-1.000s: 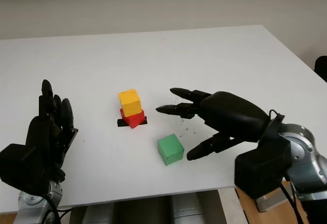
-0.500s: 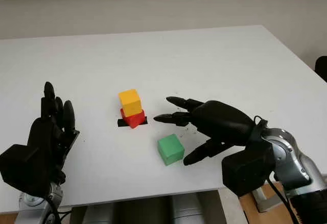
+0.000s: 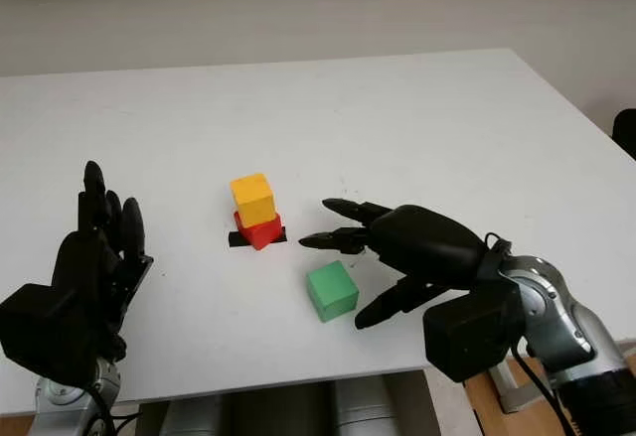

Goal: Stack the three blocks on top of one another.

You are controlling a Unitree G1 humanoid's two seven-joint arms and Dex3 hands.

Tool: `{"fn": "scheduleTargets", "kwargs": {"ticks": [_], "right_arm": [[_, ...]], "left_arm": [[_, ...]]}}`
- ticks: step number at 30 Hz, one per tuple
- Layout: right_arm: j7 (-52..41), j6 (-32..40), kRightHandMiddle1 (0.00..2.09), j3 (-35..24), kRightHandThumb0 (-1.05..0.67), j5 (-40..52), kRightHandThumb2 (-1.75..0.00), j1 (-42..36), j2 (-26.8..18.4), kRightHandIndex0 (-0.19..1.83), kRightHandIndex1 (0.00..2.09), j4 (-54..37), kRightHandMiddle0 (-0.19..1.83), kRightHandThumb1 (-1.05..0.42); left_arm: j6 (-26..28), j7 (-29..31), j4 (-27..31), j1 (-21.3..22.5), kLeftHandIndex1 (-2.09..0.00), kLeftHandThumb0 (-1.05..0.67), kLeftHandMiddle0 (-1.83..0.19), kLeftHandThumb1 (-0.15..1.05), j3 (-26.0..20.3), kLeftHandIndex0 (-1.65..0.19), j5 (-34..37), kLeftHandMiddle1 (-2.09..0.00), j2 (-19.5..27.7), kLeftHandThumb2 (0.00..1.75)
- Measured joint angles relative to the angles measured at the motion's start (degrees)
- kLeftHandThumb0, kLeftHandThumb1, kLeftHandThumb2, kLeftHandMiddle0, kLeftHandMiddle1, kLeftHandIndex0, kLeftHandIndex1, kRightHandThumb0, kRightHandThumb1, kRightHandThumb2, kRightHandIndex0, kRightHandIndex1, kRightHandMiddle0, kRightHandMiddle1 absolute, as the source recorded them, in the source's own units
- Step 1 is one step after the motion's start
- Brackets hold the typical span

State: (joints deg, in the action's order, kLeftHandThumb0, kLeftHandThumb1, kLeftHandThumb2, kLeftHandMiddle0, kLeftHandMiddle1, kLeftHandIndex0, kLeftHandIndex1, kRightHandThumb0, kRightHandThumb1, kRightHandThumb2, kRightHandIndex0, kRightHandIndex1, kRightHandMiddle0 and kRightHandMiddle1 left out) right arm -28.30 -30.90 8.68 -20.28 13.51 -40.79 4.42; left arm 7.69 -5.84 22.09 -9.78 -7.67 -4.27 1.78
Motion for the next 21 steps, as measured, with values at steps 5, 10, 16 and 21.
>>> {"fn": "scheduleTargets", "kwargs": {"ticks": [5, 10, 16, 21], "right_arm": [[0.8, -1.1, 0.14, 0.0, -0.63, 0.3, -0.05, 0.0, 0.5, 0.12, 0.07, 2.1, 0.52, -0.85], [1.2, -2.0, 0.17, 0.3, -0.63, 0.9, -0.05, 0.0, 1.6, 0.14, 0.07, 4.3, 0.54, -0.85], [2.5, -3.5, 0.94, 0.7, -0.63, 1.2, -0.05, 0.3, 3.4, 0.18, 0.06, 8.1, 0.22, -0.85], [1.7, -3.1, 1.2, 1.3, -0.61, 2.6, -0.05, 1.2, 4.3, 0.17, 0.05, 11.0, 0.11, -0.84]], "left_arm": [[0.0, -0.1, 0.2, -0.2, -0.05, -0.7, 0.17, 1.05, 0.0, 0.17, -0.1, -0.05, -0.1, 0.63], [0.0, -0.1, 0.2, -0.2, -0.05, -0.7, 0.17, 1.05, 0.1, 0.17, -0.1, -0.05, -0.3, 0.64], [0.0, -0.1, 0.2, -0.3, -0.05, -0.71, 0.17, 1.05, 0.1, 0.18, -0.1, -0.05, -0.4, 0.63], [0.0, -0.2, 0.2, -0.3, -0.06, -0.71, 0.16, 1.05, 0.1, 0.17, -0.2, -0.06, -0.5, 0.63]]}}
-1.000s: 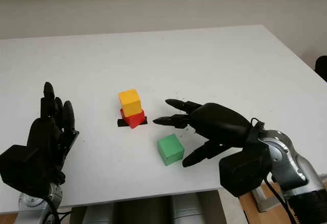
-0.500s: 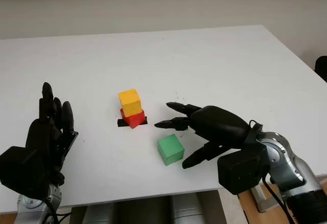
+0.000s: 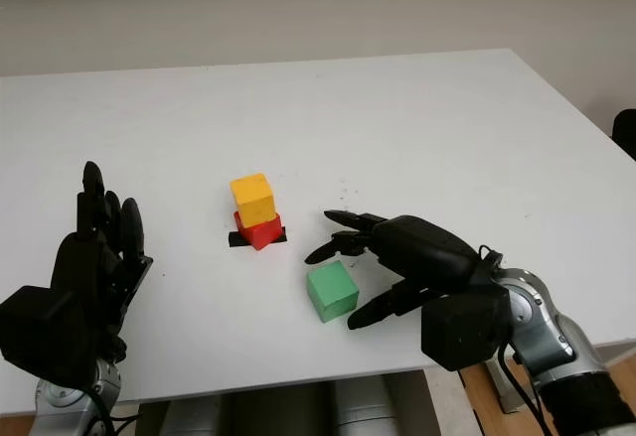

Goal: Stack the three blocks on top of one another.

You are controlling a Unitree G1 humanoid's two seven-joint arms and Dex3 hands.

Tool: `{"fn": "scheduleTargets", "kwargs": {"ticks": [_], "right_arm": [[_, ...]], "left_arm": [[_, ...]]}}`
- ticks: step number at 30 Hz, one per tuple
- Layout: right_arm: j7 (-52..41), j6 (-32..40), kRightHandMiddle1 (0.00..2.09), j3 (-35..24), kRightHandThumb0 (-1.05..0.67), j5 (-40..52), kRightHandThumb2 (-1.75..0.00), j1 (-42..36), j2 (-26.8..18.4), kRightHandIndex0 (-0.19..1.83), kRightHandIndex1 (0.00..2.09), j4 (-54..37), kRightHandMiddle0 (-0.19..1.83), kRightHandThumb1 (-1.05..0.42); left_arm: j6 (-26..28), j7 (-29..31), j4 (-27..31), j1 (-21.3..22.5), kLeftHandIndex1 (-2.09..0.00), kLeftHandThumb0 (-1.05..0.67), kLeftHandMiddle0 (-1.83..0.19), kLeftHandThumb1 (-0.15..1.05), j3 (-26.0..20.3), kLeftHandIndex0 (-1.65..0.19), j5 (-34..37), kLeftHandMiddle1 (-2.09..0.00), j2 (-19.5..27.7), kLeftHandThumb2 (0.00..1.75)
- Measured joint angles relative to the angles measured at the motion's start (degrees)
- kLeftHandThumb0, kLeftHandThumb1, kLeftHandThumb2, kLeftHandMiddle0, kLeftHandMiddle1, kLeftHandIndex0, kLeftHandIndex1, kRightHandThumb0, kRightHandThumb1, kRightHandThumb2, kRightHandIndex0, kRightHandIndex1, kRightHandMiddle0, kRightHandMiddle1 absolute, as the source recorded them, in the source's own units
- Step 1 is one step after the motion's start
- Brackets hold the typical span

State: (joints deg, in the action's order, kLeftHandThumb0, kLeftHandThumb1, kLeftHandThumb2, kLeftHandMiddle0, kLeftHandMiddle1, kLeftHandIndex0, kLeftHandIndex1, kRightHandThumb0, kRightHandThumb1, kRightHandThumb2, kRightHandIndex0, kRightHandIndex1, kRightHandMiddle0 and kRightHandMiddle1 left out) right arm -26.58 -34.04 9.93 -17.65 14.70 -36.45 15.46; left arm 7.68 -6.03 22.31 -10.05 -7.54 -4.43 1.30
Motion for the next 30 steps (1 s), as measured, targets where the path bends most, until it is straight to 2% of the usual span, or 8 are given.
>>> {"fn": "scheduleTargets", "kwargs": {"ticks": [8, 14, 19, 30], "right_arm": [[-1.0, 1.3, 1.26, 0.5, -0.6, 1.8, -0.05, 0.5, 1.4, 0.2, 0.06, 1.9, 0.15, -0.82], [-0.8, 1.3, 1.36, 0.5, -0.53, 2.5, -0.06, 0.7, 2.5, 0.26, 0.09, 3.7, 0.22, -0.83], [-1.2, 2.4, 1.45, 0.5, -0.48, 5.3, -0.06, 0.9, 4.1, 0.28, 0.09, 5.1, 0.24, -0.88], [-3.8, 6.3, 1.52, 0.4, -0.45, 9.2, -0.07, 0.9, 5.6, 0.31, 0.1, 4.8, 0.29, -0.96]], "left_arm": [[0.0, 0.0, 0.0, 0.0, -0.05, -0.71, 0.17, 1.05, 0.1, 0.17, 0.1, -0.05, 0.0, 0.63], [0.0, -0.1, 0.1, 0.0, -0.06, -0.71, 0.16, 1.05, 0.1, 0.16, 0.1, -0.06, -0.4, 0.63], [0.0, -0.1, 0.1, -0.1, -0.05, -0.7, 0.17, 1.05, 0.1, 0.17, 0.0, -0.05, -0.4, 0.63], [0.0, -0.1, 0.1, -0.2, -0.06, -0.7, 0.17, 1.05, 0.2, 0.17, -0.1, -0.05, -0.4, 0.64]]}}
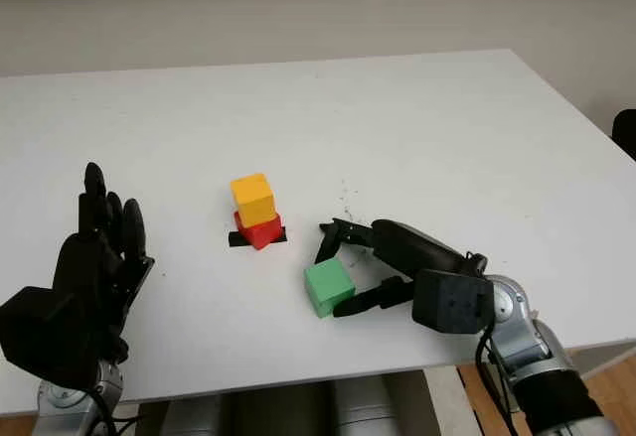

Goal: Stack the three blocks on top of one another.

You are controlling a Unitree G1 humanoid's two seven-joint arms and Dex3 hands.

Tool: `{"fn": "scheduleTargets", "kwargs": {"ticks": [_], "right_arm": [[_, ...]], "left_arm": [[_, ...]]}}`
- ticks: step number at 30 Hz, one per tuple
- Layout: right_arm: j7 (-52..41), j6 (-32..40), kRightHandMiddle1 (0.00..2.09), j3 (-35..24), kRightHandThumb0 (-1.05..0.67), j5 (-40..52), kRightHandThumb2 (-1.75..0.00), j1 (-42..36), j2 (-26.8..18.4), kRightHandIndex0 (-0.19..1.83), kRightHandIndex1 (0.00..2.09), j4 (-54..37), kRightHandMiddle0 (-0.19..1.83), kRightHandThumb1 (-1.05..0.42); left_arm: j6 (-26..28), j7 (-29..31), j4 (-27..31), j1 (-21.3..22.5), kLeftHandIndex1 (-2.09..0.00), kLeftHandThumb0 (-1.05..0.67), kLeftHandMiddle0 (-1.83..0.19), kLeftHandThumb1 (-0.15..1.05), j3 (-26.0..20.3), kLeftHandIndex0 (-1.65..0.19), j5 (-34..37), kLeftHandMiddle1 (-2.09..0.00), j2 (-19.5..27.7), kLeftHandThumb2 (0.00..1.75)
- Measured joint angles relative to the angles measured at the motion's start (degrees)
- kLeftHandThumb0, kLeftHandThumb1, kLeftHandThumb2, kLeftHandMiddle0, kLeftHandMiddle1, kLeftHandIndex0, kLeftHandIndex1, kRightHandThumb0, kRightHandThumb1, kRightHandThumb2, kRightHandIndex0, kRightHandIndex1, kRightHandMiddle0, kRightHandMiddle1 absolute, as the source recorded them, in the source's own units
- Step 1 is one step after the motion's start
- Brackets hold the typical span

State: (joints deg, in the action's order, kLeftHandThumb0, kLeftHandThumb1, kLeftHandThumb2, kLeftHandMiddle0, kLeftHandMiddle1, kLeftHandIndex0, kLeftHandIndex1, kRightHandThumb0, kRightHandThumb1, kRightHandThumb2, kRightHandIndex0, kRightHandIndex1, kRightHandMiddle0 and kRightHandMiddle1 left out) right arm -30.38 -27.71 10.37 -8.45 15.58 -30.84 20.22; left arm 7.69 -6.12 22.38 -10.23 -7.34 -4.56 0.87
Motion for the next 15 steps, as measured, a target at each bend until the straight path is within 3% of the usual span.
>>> {"fn": "scheduleTargets", "kwargs": {"ticks": [15], "right_arm": [[-0.1, 0.7, 1.58, -4.0, -0.47, 6.6, -0.06, 3.1, 3.2, 0.32, 0.1, 2.7, 0.27, -0.99]], "left_arm": [[0.0, -0.1, 0.0, 0.0, -0.05, -0.68, 0.17, 1.05, 0.0, 0.17, -0.2, -0.05, 0.0, 0.65]]}}
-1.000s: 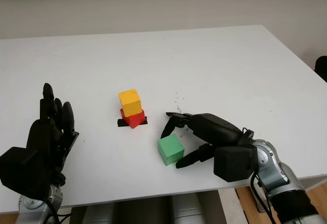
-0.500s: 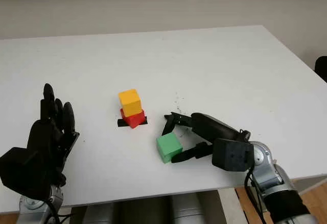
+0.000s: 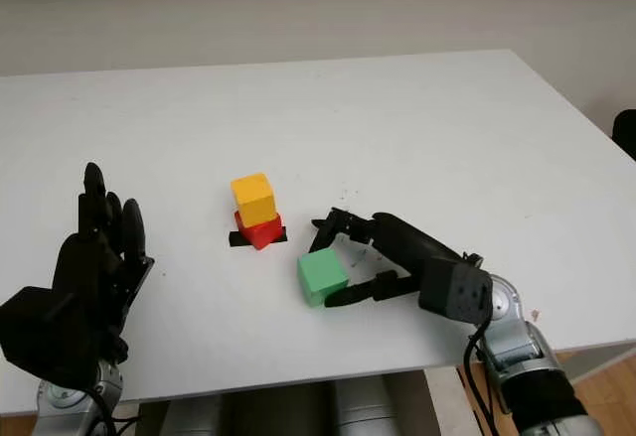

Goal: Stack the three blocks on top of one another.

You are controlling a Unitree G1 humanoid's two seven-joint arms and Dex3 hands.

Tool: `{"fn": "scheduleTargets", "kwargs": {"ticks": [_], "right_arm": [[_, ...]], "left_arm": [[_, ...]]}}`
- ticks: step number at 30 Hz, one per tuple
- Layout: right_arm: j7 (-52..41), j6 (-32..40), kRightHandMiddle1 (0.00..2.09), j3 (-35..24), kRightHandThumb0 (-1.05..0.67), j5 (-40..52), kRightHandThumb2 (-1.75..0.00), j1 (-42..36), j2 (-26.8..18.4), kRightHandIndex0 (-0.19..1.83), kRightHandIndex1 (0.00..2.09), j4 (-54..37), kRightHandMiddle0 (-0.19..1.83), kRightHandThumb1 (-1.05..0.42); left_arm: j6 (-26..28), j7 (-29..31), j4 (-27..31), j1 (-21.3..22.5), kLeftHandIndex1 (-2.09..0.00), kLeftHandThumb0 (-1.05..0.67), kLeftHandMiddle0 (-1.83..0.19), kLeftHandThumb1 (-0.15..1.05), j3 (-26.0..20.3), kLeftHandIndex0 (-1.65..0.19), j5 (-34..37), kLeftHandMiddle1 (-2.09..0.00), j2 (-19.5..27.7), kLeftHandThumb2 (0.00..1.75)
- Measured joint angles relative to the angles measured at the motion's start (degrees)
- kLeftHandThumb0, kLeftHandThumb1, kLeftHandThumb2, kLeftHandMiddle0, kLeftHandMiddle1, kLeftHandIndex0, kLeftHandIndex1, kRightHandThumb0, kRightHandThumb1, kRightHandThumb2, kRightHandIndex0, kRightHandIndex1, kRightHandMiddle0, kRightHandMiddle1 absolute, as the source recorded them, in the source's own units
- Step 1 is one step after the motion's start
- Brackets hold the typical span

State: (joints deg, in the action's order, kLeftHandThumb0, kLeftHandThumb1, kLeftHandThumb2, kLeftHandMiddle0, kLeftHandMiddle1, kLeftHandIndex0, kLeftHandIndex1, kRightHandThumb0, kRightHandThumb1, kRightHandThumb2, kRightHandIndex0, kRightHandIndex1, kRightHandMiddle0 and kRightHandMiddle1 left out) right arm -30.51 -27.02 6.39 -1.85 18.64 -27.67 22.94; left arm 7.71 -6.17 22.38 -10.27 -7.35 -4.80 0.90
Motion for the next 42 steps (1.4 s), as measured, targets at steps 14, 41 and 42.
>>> {"fn": "scheduleTargets", "kwargs": {"ticks": [14, 41, 42], "right_arm": [[6.3, 6.5, 1.47, -5.2, -0.53, -0.2, -0.05, 12.2, 0.5, 0.33, 0.07, 7.1, 0.38, -0.98], [-15.1, 20.7, 1.57, -0.6, -0.45, 2.2, -0.05, 41.3, 12.4, 0.27, 0.05, 31.3, 0.39, -0.95], [-15.4, 20.7, 1.57, -0.7, -0.45, 2.3, -0.05, 41.5, 12.7, 0.28, 0.06, 31.7, 0.39, -0.94]], "left_arm": [[0.0, 0.1, 0.0, -0.5, -0.05, -0.71, 0.17, 1.05, -0.3, 0.18, 0.5, -0.05, 0.0, 0.63], [0.3, 0.3, 0.0, -0.6, -0.05, -0.7, 0.18, 1.05, -0.4, 0.18, 0.5, -0.05, 0.0, 0.64], [0.3, 0.3, 0.0, -0.6, -0.05, -0.7, 0.18, 1.05, -0.4, 0.18, 0.5, -0.05, 0.0, 0.64]]}}
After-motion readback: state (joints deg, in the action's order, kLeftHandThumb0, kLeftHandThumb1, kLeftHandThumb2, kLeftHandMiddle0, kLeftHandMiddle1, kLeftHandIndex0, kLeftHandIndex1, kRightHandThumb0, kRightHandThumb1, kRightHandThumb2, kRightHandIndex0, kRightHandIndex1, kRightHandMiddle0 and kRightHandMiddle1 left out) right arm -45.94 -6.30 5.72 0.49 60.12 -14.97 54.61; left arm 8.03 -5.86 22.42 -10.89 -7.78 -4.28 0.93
